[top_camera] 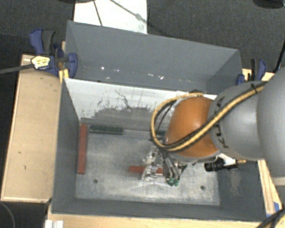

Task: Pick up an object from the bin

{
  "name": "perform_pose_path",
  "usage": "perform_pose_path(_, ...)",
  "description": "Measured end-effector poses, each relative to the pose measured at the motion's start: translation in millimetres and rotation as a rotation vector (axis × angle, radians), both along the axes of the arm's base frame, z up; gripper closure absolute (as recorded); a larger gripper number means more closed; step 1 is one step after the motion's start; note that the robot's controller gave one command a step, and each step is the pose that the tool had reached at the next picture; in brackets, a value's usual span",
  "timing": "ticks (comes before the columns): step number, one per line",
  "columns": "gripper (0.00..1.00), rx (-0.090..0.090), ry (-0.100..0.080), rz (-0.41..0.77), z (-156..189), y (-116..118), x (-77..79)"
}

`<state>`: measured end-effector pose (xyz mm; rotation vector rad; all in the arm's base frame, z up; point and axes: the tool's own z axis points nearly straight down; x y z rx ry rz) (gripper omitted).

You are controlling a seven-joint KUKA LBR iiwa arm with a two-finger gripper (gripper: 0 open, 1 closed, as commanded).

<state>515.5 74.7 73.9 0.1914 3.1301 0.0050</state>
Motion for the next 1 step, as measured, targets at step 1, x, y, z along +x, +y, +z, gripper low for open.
perform_pose_path(1, 1.0, 0.0, -0.003, 0.079, 191.7, 51.4, -8.1)
